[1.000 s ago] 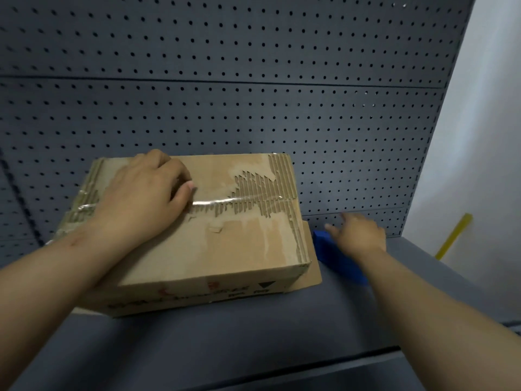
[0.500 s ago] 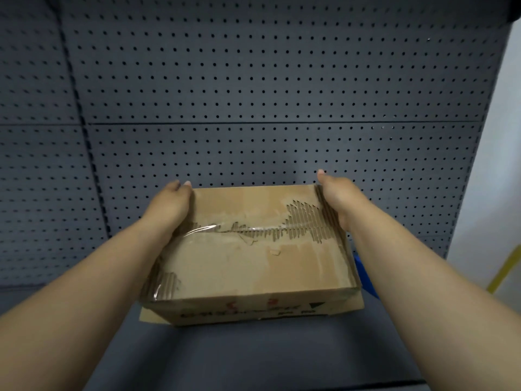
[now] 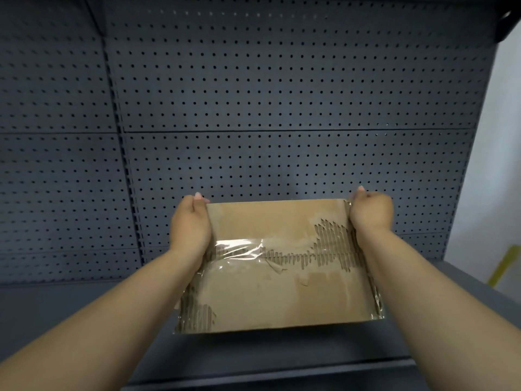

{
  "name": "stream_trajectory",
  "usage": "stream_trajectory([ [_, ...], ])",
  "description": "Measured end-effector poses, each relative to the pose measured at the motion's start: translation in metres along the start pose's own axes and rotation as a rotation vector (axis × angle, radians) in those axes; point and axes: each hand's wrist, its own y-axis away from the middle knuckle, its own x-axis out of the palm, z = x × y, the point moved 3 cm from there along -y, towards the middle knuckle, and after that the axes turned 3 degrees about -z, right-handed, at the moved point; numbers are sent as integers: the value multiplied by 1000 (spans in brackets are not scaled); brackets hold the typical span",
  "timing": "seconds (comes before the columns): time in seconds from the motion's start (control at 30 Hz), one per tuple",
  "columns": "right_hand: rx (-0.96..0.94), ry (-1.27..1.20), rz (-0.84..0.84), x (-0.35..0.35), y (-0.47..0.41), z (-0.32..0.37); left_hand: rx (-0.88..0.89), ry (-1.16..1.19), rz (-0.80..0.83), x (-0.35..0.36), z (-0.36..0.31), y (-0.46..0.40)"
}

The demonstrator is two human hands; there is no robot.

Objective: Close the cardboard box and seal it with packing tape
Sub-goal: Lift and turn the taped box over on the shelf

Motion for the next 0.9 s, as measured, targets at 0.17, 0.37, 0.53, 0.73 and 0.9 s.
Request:
stream_trajectory([
  [0.17,8,-42,-40,-13,33,-2,55,56,-18,-17,10,17],
  [0.37,129,2,205,-5,66,-10,-48,74,62,-42,31,20],
  [0.53,354,-13,382,0,89,-30,-313,28,211,-55,66,17],
  [0.73,441,66,482,-4,93,-17,-284,-102,357,-65,66,2],
  [0.9,444,216,497,13,70,-14,-375,-270,390,-65,58,-21],
])
